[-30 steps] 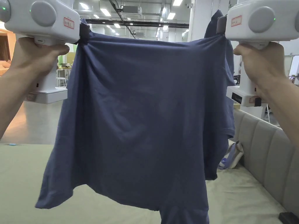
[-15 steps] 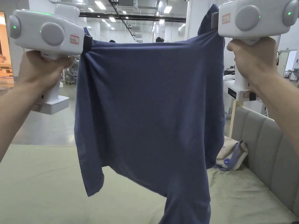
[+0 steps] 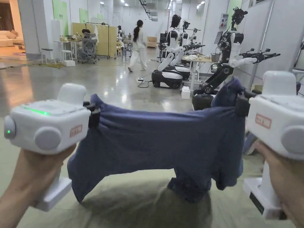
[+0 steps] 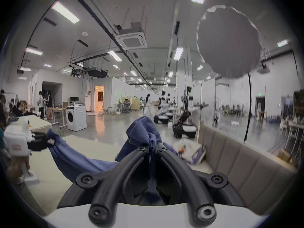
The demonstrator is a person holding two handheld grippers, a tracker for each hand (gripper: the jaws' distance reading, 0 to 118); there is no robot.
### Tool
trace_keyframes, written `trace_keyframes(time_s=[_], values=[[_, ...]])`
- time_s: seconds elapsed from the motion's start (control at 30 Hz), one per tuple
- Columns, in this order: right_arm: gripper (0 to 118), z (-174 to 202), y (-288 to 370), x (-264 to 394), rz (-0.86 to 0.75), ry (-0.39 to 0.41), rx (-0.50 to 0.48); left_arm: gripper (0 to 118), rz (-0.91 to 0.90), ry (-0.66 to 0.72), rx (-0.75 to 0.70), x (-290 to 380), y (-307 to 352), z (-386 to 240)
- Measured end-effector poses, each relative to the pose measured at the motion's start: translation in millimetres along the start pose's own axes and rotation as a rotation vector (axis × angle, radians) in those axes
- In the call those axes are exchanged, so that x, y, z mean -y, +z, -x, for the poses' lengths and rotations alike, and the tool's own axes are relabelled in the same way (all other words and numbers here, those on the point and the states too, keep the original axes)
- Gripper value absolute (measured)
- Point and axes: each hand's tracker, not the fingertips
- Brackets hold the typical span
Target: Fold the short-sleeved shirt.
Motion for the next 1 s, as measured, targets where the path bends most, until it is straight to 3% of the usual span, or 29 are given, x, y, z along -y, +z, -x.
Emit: trace_keyframes(time_s=[0.1, 0.17, 0.23, 0.33, 0.43, 0.53, 1.0], values=[[8, 6, 39, 78, 0.075, -0.025, 0.034, 6, 0.091, -0.006, 0.009, 82, 24, -22], [8, 13, 62, 124, 0.146, 0.001, 0.081, 6, 0.127, -0.008, 0.038, 130, 36, -31], [8, 19, 82, 171, 0.231, -0.016, 0.060, 6, 0.167, 0.032, 0.038, 170, 50, -39], [8, 26, 100, 231, 0.369, -0.064, 0.076, 6, 0.215, 0.133, 0.034, 218, 66, -48], [8, 33, 120, 277, 0.468, -0.075, 0.088, 6, 0.271, 0.109, 0.031, 249, 79, -58], [8, 34, 140, 301, 0.529, -0.139, 0.123, 6, 0.328, 0.075, 0.026, 269, 89, -62], [8, 48, 199, 323, 0.596, -0.050, 0.103, 6, 0.305, 0.176, 0.010, 306, 151, -47]])
